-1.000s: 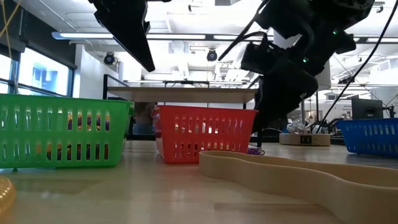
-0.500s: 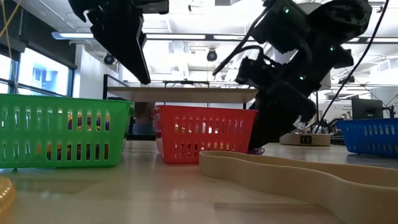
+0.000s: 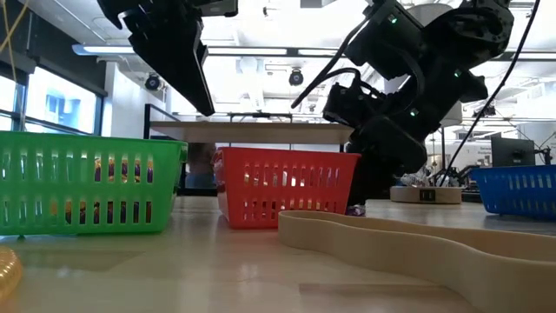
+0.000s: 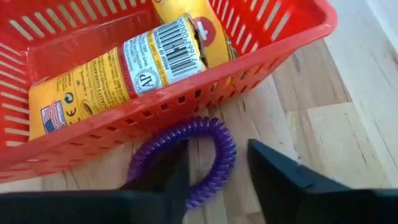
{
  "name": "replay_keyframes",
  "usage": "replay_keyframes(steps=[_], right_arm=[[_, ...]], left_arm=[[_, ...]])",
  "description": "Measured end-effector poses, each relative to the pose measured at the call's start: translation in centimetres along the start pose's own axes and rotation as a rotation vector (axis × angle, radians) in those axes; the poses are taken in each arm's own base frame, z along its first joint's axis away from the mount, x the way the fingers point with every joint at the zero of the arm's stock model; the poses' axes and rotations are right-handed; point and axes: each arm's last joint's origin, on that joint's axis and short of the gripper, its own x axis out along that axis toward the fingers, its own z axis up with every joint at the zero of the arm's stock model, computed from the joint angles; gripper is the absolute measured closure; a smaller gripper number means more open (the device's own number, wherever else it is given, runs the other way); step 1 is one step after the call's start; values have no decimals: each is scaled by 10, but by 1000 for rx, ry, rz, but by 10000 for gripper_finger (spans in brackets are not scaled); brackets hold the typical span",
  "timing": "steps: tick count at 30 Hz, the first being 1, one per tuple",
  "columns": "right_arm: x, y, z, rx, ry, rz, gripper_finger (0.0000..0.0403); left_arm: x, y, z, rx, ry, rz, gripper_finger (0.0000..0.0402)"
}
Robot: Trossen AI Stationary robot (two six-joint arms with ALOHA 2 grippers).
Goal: Pick & Place Office Desk Supplies
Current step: Put the violet spring keychain into the green bin
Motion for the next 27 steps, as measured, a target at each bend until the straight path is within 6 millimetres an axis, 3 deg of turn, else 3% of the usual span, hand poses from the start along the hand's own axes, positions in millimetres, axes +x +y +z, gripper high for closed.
replay_keyframes(steps=[7,14,18,27], right_arm=[[0,0,-2,-5,29,3,383],[-18,5,-2,-31,21,-80,388],[-39,11,-6,-62,28,-197,395],[-97,36,-8,-79,-152,-384,399]], left_arm=[[0,0,0,-1,0,0,271],[0,-1,3,-3,-33,-15,271],[0,-3,7,-3,-69,-29,271],[-4,-10,26,56,-264,-90,271]])
